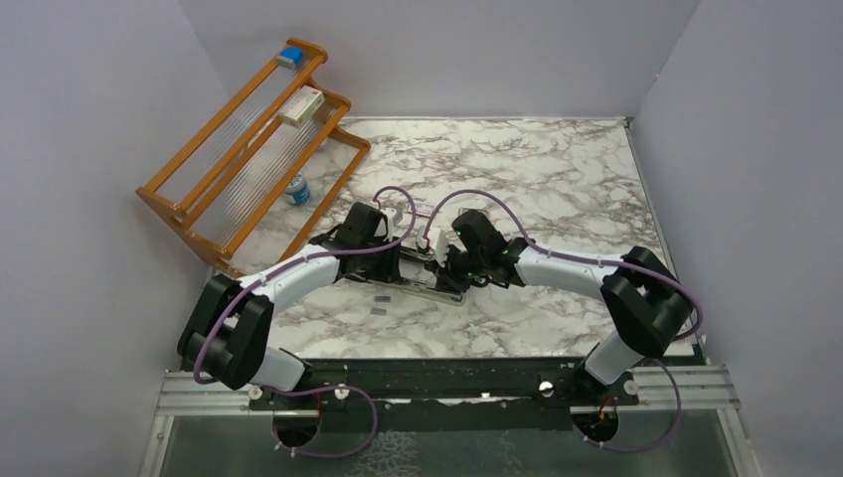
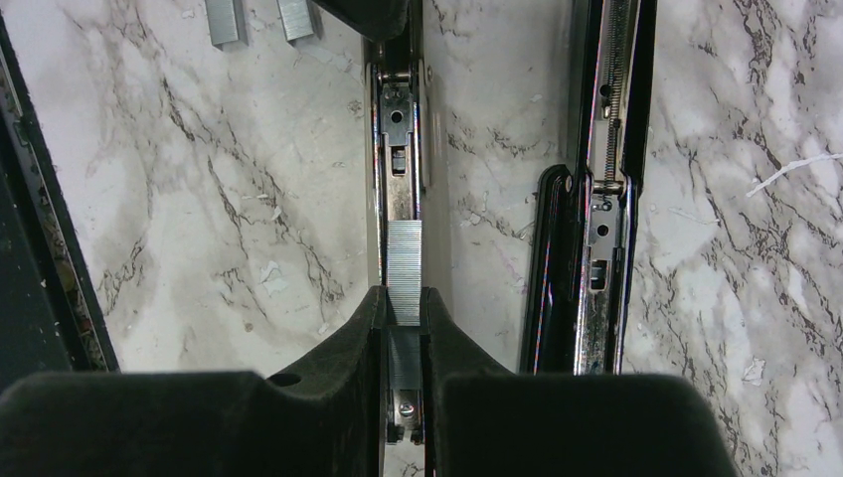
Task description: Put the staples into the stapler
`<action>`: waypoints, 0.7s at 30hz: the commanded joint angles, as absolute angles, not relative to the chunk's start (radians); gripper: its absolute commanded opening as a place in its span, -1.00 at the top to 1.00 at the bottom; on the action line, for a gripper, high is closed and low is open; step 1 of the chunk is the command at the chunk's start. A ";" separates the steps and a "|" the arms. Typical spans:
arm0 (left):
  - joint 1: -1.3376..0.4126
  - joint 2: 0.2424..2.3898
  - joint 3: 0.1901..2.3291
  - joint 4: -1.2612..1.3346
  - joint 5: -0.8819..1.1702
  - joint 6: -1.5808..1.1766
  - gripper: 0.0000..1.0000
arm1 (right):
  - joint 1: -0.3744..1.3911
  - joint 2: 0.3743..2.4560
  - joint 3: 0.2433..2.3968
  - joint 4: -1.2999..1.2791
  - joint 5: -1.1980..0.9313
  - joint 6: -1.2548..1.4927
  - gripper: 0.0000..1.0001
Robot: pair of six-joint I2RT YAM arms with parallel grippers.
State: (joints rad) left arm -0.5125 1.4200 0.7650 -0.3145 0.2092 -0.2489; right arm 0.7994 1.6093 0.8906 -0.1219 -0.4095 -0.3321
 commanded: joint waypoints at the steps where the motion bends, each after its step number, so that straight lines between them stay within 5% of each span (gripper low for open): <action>1: -0.515 1.450 0.773 -0.341 0.190 -0.236 0.13 | 0.805 1.626 0.904 -0.142 -0.398 -0.339 0.97; 21: -0.515 1.450 0.772 -0.341 0.190 -0.236 0.14 | 0.805 1.570 0.882 -0.103 -0.454 -0.353 0.97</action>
